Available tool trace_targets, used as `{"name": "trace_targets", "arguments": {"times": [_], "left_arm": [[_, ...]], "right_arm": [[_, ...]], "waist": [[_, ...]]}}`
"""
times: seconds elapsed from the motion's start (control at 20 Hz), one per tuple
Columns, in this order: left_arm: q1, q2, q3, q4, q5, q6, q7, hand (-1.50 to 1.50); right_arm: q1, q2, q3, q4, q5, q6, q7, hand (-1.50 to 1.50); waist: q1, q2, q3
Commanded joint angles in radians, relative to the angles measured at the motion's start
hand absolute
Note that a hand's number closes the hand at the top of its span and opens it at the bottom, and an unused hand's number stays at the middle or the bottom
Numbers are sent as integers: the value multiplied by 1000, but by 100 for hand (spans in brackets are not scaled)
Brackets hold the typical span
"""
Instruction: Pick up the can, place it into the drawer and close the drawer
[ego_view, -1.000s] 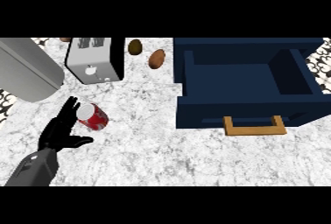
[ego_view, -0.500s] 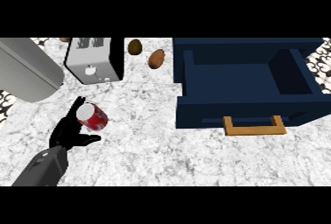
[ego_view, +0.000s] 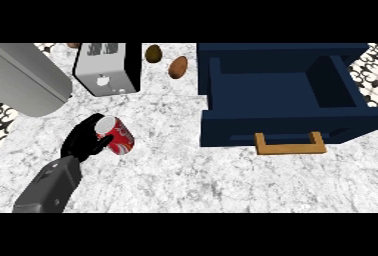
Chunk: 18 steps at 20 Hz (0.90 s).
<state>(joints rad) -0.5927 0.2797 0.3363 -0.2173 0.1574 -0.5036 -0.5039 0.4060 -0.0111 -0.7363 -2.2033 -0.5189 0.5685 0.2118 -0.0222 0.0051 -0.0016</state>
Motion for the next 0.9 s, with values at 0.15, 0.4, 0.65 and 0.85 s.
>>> {"name": "trace_targets", "arguments": {"times": [0.15,0.4,0.65,0.85], "left_arm": [[-22,-28,-21,-67,15,-93,16,150],[33,-102,-7,-189,54,51,-21,150],[71,-236,-5,-354,93,260,29,150],[93,-276,-56,-573,105,349,157,150]], "right_arm": [[5,-12,-27,-51,-62,-51,72,-150],[26,11,-20,15,9,7,-55,-150],[47,11,-20,-81,-38,-73,57,-150],[82,-4,-32,-85,-110,-57,46,-150]], "waist": [[12,-5,1],[24,-10,3],[40,-17,4],[36,-18,4]]}}
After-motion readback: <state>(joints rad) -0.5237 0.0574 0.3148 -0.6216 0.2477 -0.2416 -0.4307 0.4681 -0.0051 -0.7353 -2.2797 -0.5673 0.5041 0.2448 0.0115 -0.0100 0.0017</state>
